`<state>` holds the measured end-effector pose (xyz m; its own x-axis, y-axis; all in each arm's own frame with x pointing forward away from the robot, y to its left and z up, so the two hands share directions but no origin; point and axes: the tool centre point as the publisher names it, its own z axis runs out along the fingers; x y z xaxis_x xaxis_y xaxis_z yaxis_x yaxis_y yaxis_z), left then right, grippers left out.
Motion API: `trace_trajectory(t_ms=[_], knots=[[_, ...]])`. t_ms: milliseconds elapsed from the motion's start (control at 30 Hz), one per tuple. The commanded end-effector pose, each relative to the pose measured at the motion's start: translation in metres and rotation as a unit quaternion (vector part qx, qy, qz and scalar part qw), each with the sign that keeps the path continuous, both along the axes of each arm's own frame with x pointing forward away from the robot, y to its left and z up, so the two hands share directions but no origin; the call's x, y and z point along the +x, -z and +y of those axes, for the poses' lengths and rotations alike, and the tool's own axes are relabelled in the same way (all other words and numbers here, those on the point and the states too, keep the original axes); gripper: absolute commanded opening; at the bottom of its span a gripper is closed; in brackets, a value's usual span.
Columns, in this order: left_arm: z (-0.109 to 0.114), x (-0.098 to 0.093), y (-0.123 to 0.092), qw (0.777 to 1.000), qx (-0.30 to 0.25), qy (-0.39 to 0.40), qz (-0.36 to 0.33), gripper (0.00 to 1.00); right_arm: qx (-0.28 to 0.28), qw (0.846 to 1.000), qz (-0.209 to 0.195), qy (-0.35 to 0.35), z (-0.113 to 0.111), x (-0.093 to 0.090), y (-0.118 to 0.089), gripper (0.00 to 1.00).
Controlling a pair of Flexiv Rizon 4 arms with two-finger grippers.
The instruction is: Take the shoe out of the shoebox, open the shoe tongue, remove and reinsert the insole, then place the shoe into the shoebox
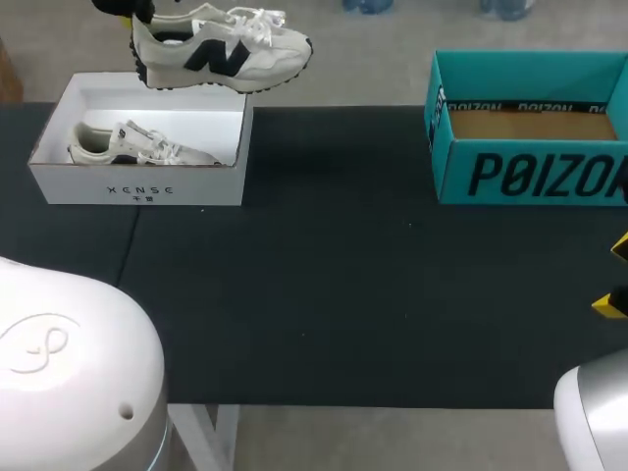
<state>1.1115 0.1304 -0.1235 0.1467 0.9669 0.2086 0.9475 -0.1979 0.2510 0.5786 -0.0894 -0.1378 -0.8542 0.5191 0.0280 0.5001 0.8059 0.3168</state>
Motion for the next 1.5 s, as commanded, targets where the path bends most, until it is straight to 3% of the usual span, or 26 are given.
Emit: trace_trajectory(t_ms=[33, 367, 433, 1133, 1500], knots=[[0.019, 0.019, 0.004, 1.0, -0.003, 0.011, 0.017, 0.0, -0.002, 1.0, 0.004, -0.001, 0.001, 0.003, -0.003, 1.0], [0.055, 0.037, 0.017, 0.999, -0.005, 0.042, 0.009, 0.0, -0.002, 1.0, 0.004, -0.001, 0.001, 0.003, -0.003, 1.0], [0.061, 0.045, 0.016, 1.0, -0.009, 0.018, 0.01, 0.0, -0.002, 1.0, 0.004, -0.001, 0.001, 0.003, -0.003, 1.0], [0.061, 0.045, 0.016, 1.0, -0.009, 0.018, 0.01, 0.0, -0.002, 1.0, 0.004, -0.001, 0.001, 0.003, -0.003, 1.0], [0.116, 0.094, 0.023, 0.998, 0.024, 0.054, -0.001, 0.0, -0.002, 1.0, 0.004, -0.001, 0.001, 0.003, -0.003, 1.0]])
